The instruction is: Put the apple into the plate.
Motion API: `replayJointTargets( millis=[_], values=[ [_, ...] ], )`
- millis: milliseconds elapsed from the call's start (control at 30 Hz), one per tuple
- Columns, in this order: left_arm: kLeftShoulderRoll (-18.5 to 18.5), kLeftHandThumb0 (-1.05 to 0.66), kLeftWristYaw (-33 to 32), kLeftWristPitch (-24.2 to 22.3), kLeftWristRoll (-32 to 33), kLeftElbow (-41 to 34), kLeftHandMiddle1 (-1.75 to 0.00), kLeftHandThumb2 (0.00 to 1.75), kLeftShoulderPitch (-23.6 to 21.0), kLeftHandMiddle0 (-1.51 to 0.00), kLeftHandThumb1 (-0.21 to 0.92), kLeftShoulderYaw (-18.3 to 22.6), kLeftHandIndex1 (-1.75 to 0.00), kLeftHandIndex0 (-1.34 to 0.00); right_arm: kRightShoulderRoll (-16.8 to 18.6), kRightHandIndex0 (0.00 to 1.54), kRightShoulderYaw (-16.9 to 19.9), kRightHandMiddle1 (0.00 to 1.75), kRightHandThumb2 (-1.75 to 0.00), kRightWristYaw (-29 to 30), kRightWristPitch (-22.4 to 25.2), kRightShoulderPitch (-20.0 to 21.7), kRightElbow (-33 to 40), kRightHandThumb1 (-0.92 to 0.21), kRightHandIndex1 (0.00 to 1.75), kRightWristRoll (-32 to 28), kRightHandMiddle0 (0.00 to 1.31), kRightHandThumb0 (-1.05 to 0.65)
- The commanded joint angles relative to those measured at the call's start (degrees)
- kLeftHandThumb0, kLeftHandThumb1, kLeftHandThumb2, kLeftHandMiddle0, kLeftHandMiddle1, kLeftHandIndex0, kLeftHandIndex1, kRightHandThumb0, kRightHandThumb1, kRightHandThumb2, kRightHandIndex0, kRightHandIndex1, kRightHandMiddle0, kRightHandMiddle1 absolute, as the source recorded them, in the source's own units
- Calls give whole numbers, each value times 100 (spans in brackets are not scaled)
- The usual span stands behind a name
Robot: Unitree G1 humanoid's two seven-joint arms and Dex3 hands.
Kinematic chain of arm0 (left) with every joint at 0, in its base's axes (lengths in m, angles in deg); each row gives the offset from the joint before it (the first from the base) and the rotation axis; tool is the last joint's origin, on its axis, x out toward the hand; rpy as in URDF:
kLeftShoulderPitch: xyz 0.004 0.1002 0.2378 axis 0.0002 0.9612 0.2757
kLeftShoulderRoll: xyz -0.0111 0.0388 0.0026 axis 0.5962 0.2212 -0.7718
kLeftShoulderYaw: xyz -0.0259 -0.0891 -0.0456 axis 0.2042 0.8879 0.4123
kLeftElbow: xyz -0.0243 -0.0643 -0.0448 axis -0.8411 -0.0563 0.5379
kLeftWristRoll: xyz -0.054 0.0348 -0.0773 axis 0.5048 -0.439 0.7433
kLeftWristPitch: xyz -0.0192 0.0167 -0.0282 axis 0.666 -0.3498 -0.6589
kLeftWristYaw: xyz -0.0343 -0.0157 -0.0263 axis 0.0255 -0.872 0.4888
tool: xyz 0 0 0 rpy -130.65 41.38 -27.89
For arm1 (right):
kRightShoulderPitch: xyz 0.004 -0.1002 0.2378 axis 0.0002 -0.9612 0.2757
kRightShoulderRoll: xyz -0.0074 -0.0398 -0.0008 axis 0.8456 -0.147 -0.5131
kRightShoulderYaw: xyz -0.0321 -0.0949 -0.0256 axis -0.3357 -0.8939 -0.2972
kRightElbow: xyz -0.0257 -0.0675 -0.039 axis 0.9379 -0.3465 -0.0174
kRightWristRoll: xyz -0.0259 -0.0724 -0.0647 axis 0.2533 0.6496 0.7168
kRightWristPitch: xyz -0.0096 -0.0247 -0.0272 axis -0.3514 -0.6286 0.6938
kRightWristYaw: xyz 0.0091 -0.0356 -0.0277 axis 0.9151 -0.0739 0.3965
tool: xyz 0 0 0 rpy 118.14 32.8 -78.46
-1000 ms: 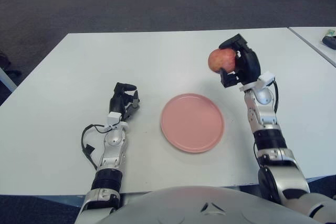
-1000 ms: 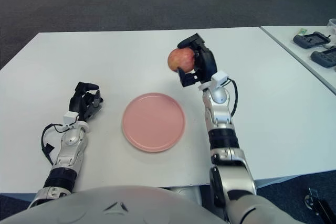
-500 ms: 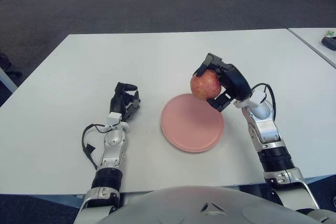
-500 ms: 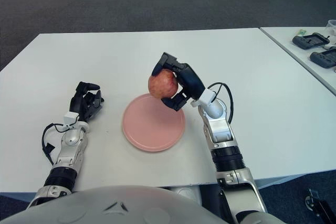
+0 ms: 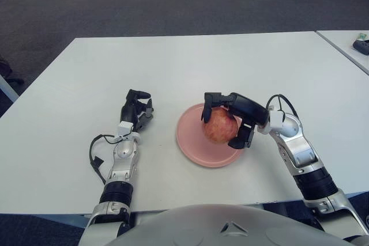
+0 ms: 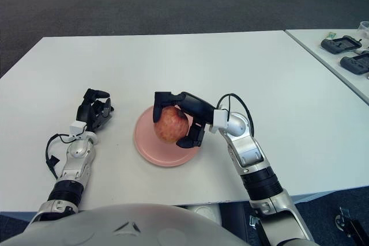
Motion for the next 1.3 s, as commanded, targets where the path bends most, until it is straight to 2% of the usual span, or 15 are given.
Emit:
replayJointTargets(
  millis=[0,267,333,400,433,467,533,567,600,667,733,867,933,1033,1267],
  values=[
    [-57,-36,-116,-306,-25,171,-175,64,289,-47,84,22,-175,-24,-268,89,-86,175,-166,30,-2,154,229,1,164,580,63,0],
    [-115,-36,-111,-230,48,142,-175,70,304,-50,80,62,-175,-27,-483,82,-222,170,-159,523,22,26,649,-6,169,2139,60,0],
    [-121,-37,-115,-227,41,141,-175,73,304,-52,78,64,-175,-28,-506,69,-245,158,-138,568,136,-21,745,-21,172,2373,58,0],
    [-126,-37,-115,-230,37,139,-175,74,303,-53,77,67,-175,-29,-523,40,-261,154,-94,577,201,-39,796,-55,174,2493,45,0],
    [-130,-37,-118,-236,36,134,-175,75,304,-53,77,69,-175,-29,-544,34,-278,154,-85,565,201,-39,807,-63,174,2538,42,0],
    [-133,-37,-120,-245,35,128,-175,75,305,-53,76,71,-175,-29,-563,24,-297,147,-78,555,183,-40,809,-64,162,2574,31,-8],
    [-137,-37,-122,-255,33,122,-175,76,306,-52,76,74,-175,-29,-587,10,-322,119,-90,548,168,-41,815,-49,115,2617,13,-29],
    [-139,-37,-119,-262,35,119,-175,76,306,-52,76,75,-175,-29,-599,8,-339,115,-91,561,143,-41,806,-47,108,2653,10,-32],
    [-145,-37,-117,-284,46,111,-175,76,307,-52,76,80,-175,-29,-618,5,-352,100,-92,649,36,-55,768,-47,88,2749,6,-41],
    [-159,-37,-121,-323,61,95,-175,76,309,-49,75,90,-175,-29,-644,2,-361,69,-82,814,-144,-80,704,-57,45,2909,3,-56],
    [-174,-37,-140,-364,60,73,-175,76,315,-46,75,97,-175,-29,-659,1,-351,42,-68,996,-310,-102,635,-69,18,3039,1,-69],
    [-197,-37,-181,-452,41,19,-175,75,327,-41,76,102,-175,-29,-672,0,-333,12,-50,1289,-575,-131,493,-83,5,3197,0,-81],
    [-208,-15,-211,-504,19,-15,-157,81,336,-45,68,96,-175,-30,-661,0,-324,5,-43,1422,-688,-144,424,-88,2,3233,0,-87],
    [-213,-5,-229,-539,4,-50,-148,85,347,-49,63,82,-175,-30,-643,0,-318,2,-39,1591,-828,-157,328,-91,1,3255,0,-91],
    [-201,-1,-129,-364,47,-16,-145,91,356,-54,58,69,-175,-29,-596,0,-298,0,-28,2064,-1170,-188,83,-92,0,3366,0,-96]
  ],
)
